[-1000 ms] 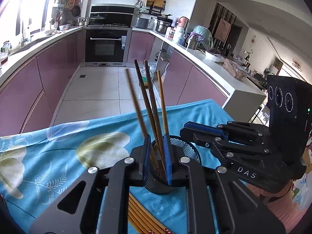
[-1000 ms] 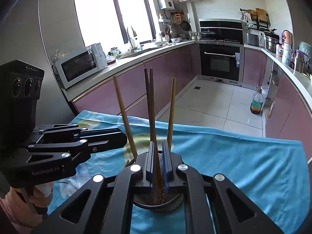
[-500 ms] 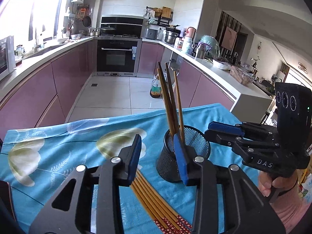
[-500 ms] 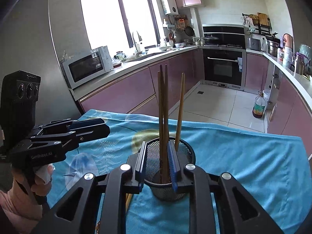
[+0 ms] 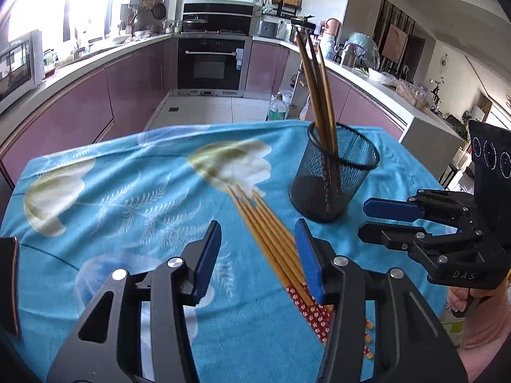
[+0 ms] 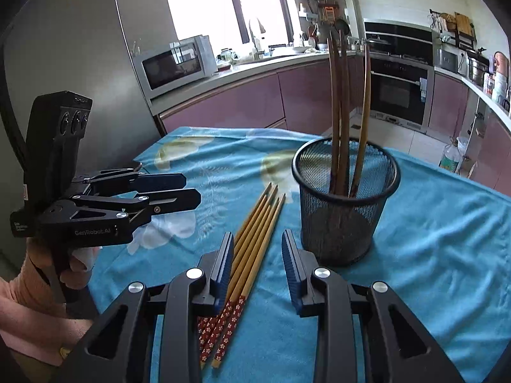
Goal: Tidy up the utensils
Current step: 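Move both tools back down to the remaining chopsticks, then grasp a chopstick with the right tool while the left tool grasps another chopstick, then raise the chopstick upright with the right tool while the left tool carries its chopstick to the cup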
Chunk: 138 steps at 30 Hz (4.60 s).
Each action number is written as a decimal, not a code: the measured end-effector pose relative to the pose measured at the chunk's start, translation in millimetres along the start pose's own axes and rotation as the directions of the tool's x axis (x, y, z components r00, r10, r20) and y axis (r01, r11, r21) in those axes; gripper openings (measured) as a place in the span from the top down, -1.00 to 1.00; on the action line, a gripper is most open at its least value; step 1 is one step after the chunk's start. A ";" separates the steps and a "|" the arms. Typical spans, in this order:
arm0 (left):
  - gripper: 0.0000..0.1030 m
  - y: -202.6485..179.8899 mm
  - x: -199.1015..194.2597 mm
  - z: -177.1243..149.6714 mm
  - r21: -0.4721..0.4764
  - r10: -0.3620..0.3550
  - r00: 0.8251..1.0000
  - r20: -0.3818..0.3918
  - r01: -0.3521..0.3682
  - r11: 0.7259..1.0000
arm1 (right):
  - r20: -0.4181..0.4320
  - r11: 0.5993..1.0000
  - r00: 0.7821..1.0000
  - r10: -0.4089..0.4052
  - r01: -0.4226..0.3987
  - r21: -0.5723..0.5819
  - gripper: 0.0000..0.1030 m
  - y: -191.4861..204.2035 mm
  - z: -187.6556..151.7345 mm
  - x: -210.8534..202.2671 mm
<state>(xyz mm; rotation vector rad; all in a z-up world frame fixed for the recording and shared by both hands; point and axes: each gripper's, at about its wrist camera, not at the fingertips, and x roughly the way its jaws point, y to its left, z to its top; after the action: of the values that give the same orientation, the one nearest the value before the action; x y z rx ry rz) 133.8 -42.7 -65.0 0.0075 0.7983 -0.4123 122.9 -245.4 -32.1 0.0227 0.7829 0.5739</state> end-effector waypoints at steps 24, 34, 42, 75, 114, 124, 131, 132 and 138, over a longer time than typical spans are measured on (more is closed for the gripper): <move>0.08 -13.4 52.0 -34.6 -0.008 0.011 0.988 -0.154 -0.013 1.000 | -0.132 0.997 0.989 -0.060 0.065 0.037 0.44 10.3 -36.4 48.0; 0.14 -12.6 55.2 -34.8 0.014 0.022 0.987 -0.159 -0.021 1.000 | -0.142 0.995 0.986 -0.092 0.097 0.029 0.45 7.0 -36.6 50.9; 0.35 -5.9 51.7 -37.8 -0.010 0.020 0.986 -0.164 -0.022 1.000 | -0.145 0.994 0.984 -0.104 0.108 0.020 0.46 5.5 -36.8 50.6; 0.81 -3.8 78.8 -14.8 -0.049 0.059 0.983 -0.176 -0.069 0.996 | -0.142 0.991 0.983 -0.119 0.125 0.036 0.89 7.5 -15.2 77.1; 0.85 5.2 66.5 -16.5 -0.079 0.033 0.985 -0.170 -0.046 0.996 | -0.140 0.990 0.981 -0.138 0.139 -0.004 0.89 11.5 -13.5 64.1; 0.85 2.6 17.7 -3.1 -0.088 -0.061 0.996 -0.071 0.054 0.995 | -0.026 0.998 0.998 -0.056 0.056 0.003 0.89 18.2 -4.7 20.8; 0.85 -3.7 -22.6 12.1 -0.085 -0.152 0.988 0.018 0.153 0.985 | 0.082 0.999 0.996 -0.023 0.020 0.039 0.89 10.5 7.3 -18.2; 0.85 -4.7 -28.9 15.1 -0.082 -0.167 0.985 0.034 0.169 0.982 | 0.096 0.999 0.995 -0.025 0.021 0.042 0.89 9.4 9.3 -22.6; 0.85 -11.6 -52.8 33.1 -0.074 -0.230 0.968 0.105 0.238 0.968 | 0.177 0.999 0.984 -0.028 0.019 0.051 0.89 3.1 21.9 -45.4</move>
<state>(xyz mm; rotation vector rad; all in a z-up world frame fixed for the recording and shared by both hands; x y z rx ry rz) 119.7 -39.9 -3.2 -0.1877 0.7241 -0.5970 110.6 -261.1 14.2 0.1084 0.6221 0.5225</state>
